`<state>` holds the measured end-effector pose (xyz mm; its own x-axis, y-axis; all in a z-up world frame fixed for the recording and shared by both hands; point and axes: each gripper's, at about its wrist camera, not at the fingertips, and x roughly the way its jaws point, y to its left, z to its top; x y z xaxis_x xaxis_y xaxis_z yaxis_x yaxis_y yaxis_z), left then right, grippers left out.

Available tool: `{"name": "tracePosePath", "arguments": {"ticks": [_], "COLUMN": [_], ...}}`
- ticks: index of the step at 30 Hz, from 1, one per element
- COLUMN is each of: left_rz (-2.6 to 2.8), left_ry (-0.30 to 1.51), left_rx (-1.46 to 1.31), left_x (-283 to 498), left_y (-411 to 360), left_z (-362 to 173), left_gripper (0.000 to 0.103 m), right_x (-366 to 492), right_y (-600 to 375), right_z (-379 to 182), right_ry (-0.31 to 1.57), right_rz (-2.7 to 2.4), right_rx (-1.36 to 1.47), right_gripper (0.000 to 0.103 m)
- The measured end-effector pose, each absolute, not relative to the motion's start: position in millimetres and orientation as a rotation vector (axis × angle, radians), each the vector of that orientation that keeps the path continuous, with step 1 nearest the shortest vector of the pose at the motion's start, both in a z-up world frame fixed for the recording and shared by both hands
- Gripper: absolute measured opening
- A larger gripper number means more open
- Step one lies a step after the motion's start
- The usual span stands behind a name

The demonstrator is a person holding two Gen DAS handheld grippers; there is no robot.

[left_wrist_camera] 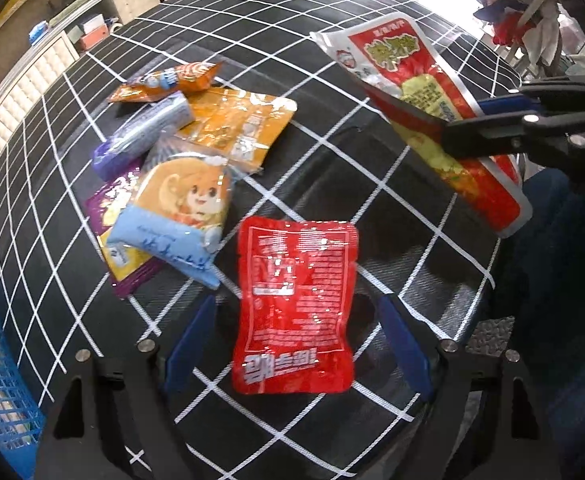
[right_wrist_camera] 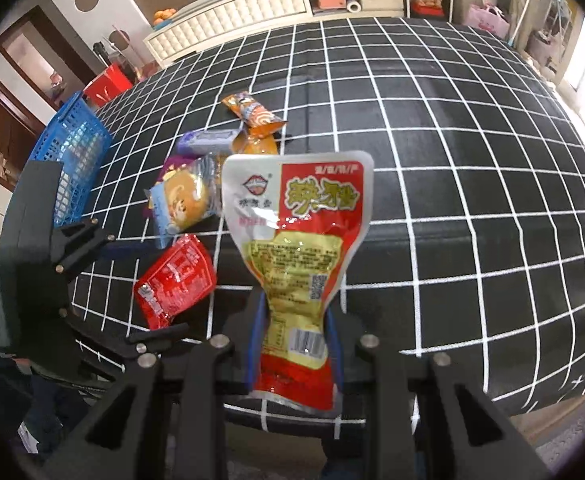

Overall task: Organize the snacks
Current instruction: 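Grasp the small red packet with the left gripper while the right gripper lifts the pouch, then carry both packs over the basket and open the left gripper to drop the red packet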

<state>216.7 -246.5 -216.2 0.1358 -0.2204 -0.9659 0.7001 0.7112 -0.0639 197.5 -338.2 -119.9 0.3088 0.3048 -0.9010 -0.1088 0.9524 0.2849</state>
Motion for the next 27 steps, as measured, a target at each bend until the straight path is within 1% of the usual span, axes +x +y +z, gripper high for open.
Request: {"name": "tracePosePath", "arguments": {"ticks": [2, 3, 4, 5, 6, 7, 8, 12, 16, 21, 27], "left_rz": [-0.695, -0.692, -0.699, -0.706, -0.71, -0.711, -0.72, -0.685, -0.668, -0.633, -0.545], "left_ry": [1.258, 1.243, 1.237, 1.227, 1.227, 1.231, 1.235, 1.207, 1.182, 1.107, 1.024], "left_rx": [0.484, 0.496, 0.492, 0.488, 0.474, 0.447, 0.412, 0.416, 0.352, 0.329, 0.285], "left_x": [213, 211, 210, 208, 207, 206, 205, 199, 197, 199, 200], "left_y": [-251, -251, -254, -256, -253, -250, -246, -235, -214, -181, -123], "left_z": [-217, -217, -217, -217, -216, -215, -213, -208, -191, -152, -101], "left_gripper": [0.066, 0.058, 0.053, 0.044, 0.038, 0.035, 0.026, 0.023, 0.023, 0.023, 0.023], "right_x": [197, 197, 197, 197, 197, 197, 197, 195, 191, 193, 200], "right_y": [-340, -340, -339, -339, -338, -337, -337, -330, -315, -291, -249], "right_z": [-120, -119, -119, -118, -117, -117, -116, -113, -102, -79, -45], "right_ry": [1.227, 1.226, 1.226, 1.225, 1.223, 1.222, 1.22, 1.229, 1.221, 1.195, 1.143], "right_rz": [0.276, 0.277, 0.278, 0.278, 0.279, 0.277, 0.272, 0.283, 0.299, 0.327, 0.389], "right_rx": [0.189, 0.189, 0.189, 0.188, 0.187, 0.188, 0.192, 0.199, 0.167, 0.113, 0.055], "right_gripper": [0.032, 0.032, 0.032, 0.032, 0.032, 0.032, 0.032, 0.032, 0.032, 0.032, 0.032]}}
